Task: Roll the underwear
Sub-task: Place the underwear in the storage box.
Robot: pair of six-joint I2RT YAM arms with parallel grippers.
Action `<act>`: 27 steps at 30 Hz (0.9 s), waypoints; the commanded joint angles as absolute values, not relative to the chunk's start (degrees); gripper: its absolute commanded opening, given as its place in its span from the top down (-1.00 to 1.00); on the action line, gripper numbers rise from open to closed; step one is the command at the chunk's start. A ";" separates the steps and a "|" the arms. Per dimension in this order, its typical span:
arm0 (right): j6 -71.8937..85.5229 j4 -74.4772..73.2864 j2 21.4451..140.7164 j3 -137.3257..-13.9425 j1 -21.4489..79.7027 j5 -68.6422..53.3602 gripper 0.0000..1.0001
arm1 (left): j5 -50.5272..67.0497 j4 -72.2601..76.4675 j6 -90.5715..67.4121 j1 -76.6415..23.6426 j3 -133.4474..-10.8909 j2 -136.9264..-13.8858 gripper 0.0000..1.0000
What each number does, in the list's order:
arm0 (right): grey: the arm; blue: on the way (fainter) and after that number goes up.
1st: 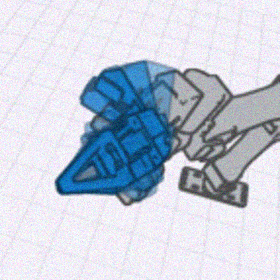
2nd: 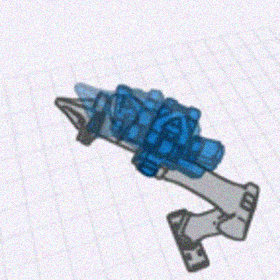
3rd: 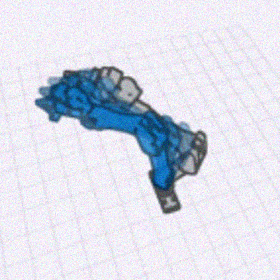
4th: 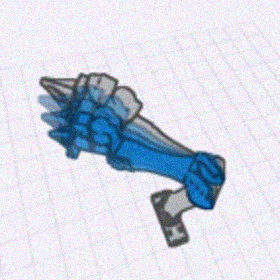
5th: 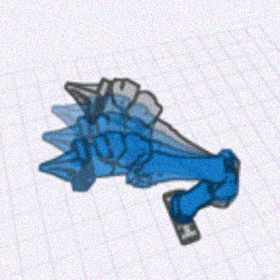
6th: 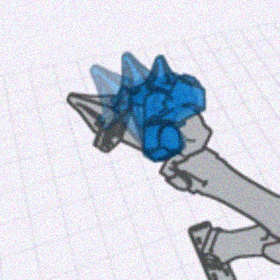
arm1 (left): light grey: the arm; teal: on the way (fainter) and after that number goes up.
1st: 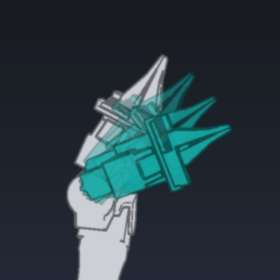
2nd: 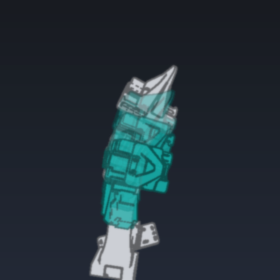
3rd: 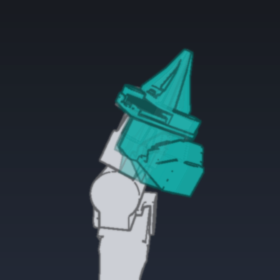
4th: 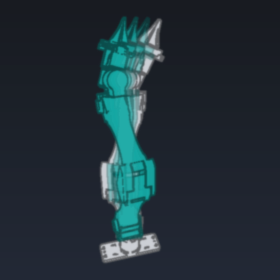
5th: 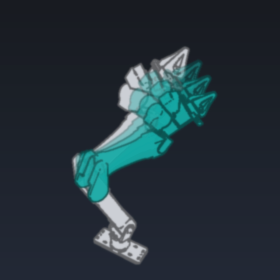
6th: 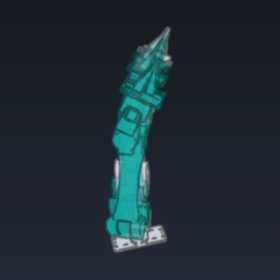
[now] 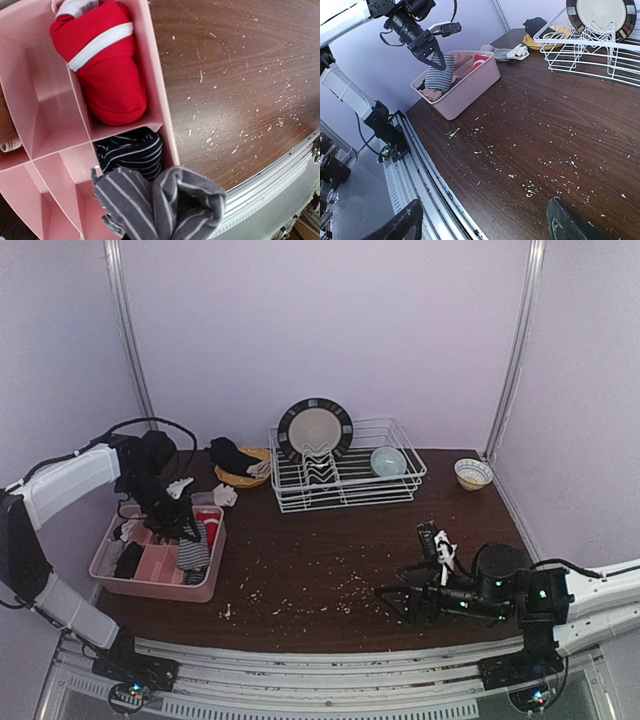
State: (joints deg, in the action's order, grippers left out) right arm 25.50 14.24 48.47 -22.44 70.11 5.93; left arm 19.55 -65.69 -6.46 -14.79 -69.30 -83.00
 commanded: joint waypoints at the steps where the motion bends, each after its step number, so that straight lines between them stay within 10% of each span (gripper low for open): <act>1: 25.10 13.66 48.77 -22.24 69.77 5.34 -0.65 | 16.97 -67.34 -3.53 -13.12 -67.75 -85.69 1.00; 27: 23.38 16.21 50.98 -21.98 69.79 4.67 -0.65 | -1.83 -75.20 -5.70 -11.90 -74.02 -84.51 1.00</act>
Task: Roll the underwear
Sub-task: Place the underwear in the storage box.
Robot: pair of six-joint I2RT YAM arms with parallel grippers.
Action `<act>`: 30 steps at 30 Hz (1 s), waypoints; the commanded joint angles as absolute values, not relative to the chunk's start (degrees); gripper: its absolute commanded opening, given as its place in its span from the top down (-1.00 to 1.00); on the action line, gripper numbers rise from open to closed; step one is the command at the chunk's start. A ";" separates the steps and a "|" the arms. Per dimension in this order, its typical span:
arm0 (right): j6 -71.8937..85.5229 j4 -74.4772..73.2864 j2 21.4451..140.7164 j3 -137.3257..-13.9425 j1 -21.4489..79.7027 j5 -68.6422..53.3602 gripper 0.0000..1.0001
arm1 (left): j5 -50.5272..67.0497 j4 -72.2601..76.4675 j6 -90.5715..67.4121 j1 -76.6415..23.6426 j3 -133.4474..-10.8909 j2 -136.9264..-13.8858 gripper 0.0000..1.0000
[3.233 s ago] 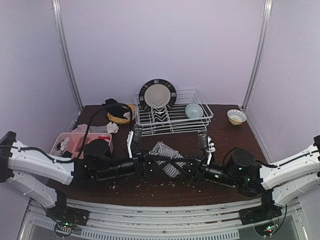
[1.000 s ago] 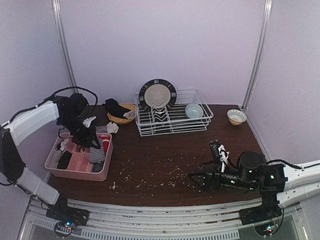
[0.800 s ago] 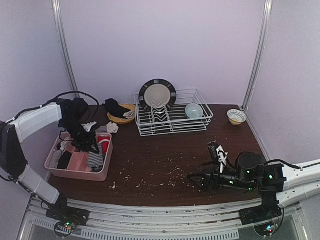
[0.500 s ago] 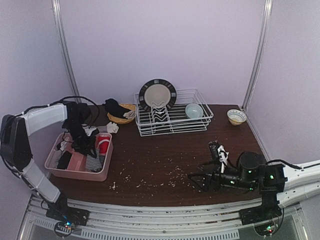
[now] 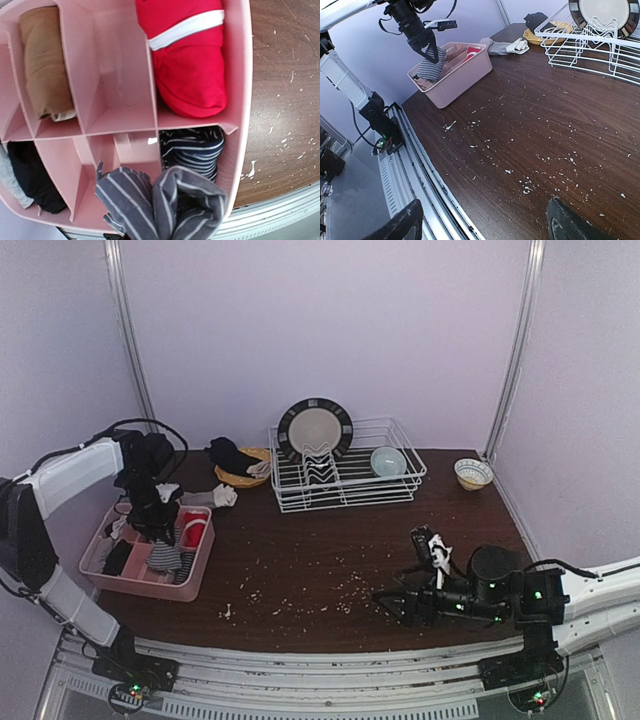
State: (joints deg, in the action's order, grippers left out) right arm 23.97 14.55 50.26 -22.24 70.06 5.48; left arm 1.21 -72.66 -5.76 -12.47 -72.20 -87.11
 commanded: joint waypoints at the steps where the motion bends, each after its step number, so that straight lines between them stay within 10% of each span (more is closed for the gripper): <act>1: 23.39 16.25 51.18 -22.11 69.79 4.55 -0.64 | -2.21 -74.89 -5.82 -11.87 -73.82 -84.31 1.00; 15: 22.93 11.42 46.31 -22.11 69.70 6.57 -0.65 | 7.97 -66.69 -7.20 -12.86 -67.10 -92.77 1.00; 30: 21.94 7.21 46.00 -25.20 69.61 9.82 -0.65 | 16.68 -48.38 -23.42 -38.01 -76.50 -103.92 1.00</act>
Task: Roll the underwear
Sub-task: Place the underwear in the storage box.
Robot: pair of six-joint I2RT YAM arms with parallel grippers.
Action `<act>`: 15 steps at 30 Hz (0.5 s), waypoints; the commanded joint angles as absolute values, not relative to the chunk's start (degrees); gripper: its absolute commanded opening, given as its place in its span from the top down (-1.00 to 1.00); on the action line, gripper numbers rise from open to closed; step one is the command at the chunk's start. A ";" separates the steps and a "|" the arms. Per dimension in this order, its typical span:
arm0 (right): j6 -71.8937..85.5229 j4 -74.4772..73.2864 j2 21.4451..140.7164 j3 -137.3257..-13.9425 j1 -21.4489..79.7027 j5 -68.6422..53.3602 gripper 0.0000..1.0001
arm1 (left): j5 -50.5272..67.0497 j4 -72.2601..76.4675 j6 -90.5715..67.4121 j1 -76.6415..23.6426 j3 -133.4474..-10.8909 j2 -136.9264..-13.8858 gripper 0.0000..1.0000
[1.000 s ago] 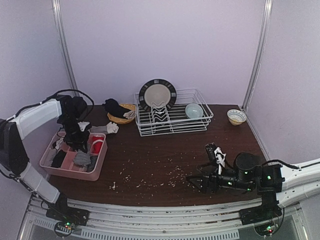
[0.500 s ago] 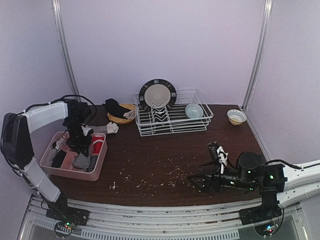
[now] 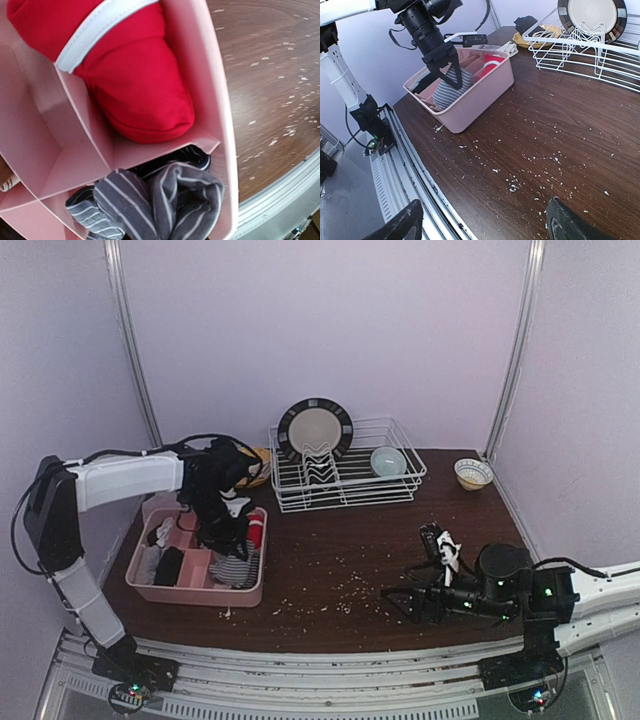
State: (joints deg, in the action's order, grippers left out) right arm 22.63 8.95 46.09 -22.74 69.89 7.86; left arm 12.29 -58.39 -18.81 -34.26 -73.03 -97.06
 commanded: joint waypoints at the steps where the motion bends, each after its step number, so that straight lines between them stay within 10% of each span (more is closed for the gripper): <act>1: 22.01 6.90 45.94 -25.30 69.61 9.95 -0.64 | 15.70 -49.22 -23.29 -38.25 -78.22 -104.15 1.00; 15: 22.94 4.79 45.00 -25.98 69.61 10.92 -0.64 | 35.36 -43.35 -17.86 -36.42 -74.54 -94.67 1.00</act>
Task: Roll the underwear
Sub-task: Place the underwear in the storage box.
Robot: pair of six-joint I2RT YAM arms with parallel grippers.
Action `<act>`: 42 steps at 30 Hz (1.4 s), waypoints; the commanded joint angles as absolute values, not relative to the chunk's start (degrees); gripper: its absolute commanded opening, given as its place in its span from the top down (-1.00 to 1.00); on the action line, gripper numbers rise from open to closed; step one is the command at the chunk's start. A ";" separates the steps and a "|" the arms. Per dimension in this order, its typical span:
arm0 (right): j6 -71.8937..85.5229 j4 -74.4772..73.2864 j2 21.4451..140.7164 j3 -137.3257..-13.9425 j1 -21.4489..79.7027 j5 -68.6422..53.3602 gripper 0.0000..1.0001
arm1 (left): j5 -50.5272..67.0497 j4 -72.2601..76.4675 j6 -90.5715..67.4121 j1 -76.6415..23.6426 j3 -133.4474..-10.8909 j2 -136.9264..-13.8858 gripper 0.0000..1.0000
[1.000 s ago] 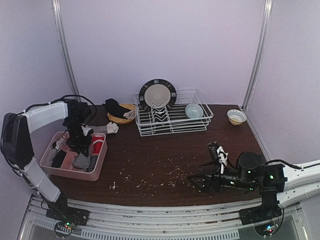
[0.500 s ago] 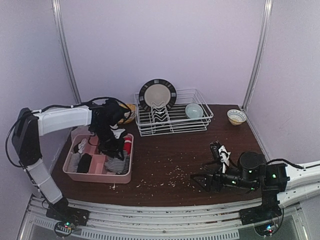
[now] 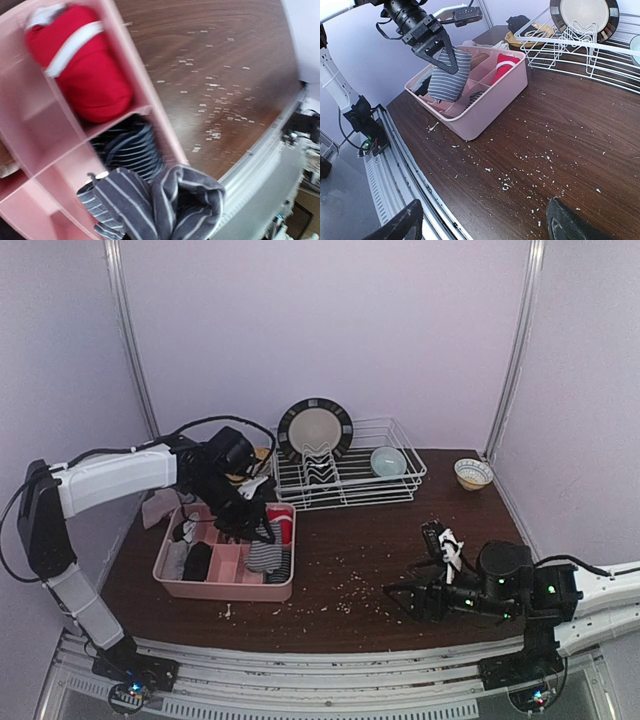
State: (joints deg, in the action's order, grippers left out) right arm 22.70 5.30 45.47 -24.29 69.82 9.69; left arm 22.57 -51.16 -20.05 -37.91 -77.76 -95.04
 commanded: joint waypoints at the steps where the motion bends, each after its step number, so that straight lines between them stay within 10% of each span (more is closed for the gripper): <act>1: 23.19 4.76 45.00 -25.99 69.61 10.82 -0.64 | 37.88 -41.59 -17.78 -35.91 -73.60 -95.08 1.00; 22: 25.60 3.43 44.26 -25.43 69.61 11.32 -0.63 | 30.50 -48.75 -9.01 -25.70 -65.30 -97.16 1.00; 42: 25.49 2.73 45.79 -25.27 69.61 12.84 -0.63 | 1.43 -54.63 -11.34 -37.03 -71.98 -106.75 1.00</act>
State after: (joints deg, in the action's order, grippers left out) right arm 24.71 2.92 45.52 -25.36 69.82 11.40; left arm 11.22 -53.21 -10.04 -36.29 -71.90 -104.60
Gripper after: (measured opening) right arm 0.815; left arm 0.137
